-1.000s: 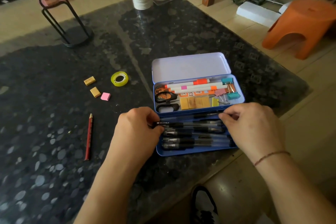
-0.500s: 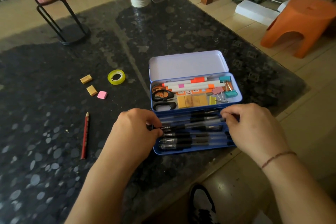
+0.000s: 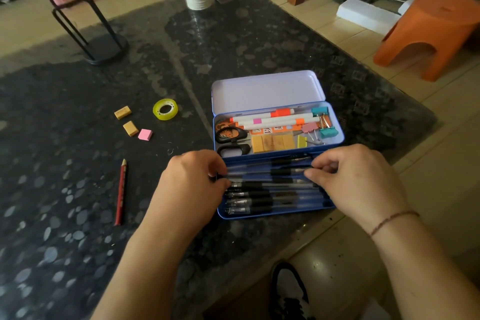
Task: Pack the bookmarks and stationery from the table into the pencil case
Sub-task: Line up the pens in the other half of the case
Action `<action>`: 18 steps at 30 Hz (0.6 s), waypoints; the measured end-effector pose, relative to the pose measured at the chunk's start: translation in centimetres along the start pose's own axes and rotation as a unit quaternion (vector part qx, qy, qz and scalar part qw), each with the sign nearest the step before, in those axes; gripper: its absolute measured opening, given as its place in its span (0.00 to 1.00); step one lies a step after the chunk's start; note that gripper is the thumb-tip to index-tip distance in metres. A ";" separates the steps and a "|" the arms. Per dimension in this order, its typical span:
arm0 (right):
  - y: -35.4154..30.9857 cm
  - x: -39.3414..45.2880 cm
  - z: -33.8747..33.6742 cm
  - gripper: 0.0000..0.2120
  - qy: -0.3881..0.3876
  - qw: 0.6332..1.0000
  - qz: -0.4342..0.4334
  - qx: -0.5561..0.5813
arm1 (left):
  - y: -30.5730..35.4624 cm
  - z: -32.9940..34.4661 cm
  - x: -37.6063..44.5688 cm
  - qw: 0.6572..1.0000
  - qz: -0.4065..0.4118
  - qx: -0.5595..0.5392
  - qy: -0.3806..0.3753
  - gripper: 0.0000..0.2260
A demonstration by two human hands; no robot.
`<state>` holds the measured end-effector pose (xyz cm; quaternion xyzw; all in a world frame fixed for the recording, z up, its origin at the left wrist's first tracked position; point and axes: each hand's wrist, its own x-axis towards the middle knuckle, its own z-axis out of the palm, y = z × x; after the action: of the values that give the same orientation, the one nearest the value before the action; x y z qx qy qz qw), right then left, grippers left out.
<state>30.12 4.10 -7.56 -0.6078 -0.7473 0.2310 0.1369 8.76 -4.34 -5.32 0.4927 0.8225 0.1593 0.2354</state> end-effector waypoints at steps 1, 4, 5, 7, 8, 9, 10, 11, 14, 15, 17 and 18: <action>0.1 0.1 -0.1 0.06 -0.004 1.000 -0.002 0.017 | 0.0 0.0 0.0 1.000 0.002 0.000 0.000 0.12; 0.6 0.5 -0.8 0.08 -0.023 0.988 -0.004 0.153 | -0.1 -0.3 0.2 1.000 -0.001 0.000 -0.021 0.11; 0.6 0.7 -1.1 0.07 -0.033 0.976 -0.001 0.214 | -0.2 -0.6 0.2 1.000 -0.005 -0.001 -0.028 0.10; 0.2 0.8 -1.6 0.07 -0.062 0.939 -0.005 0.338 | -0.3 -1.1 0.2 1.000 -0.011 0.003 -0.013 0.07; 0.1 0.8 -1.9 0.07 -0.069 0.913 -0.014 0.401 | -0.2 -1.4 0.1 1.000 0.000 0.002 0.028 0.05; -0.2 0.8 -2.2 0.08 -0.067 0.885 -0.025 0.460 | 0.0 -1.7 0.0 0.996 0.022 -0.014 0.086 0.03; -0.3 0.8 -2.6 0.08 -0.055 0.859 -0.036 0.508 | 0.4 -2.0 -0.2 0.987 0.053 -0.050 0.142 0.02; -0.5 0.9 -3.1 0.09 -0.041 0.835 -0.050 0.546 | 1.1 -2.3 -0.5 0.976 0.085 -0.102 0.172 0.01; -1.3 0.9 -3.7 0.07 -0.023 0.767 -0.105 0.632 | 3.1 -2.6 -1.4 0.955 0.163 -0.219 0.113 0.07; -1.8 0.7 -3.6 0.07 -0.027 0.753 -0.120 0.646 | 3.6 -2.5 -1.8 0.949 0.182 -0.248 0.071 0.08; -3.0 0.1 -3.0 0.08 -0.037 0.742 -0.146 0.653 | 4.2 -2.2 -2.4 0.923 0.198 -0.331 -0.004 0.10; -3.7 -0.3 -2.7 0.08 -0.041 0.736 -0.159 0.656 | 4.3 -2.1 -2.6 0.908 0.202 -0.367 -0.023 0.10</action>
<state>28.37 3.77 -3.32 -0.2294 -0.5008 0.6639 0.5058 11.84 -4.67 -0.85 0.5306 0.5834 0.4823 0.3815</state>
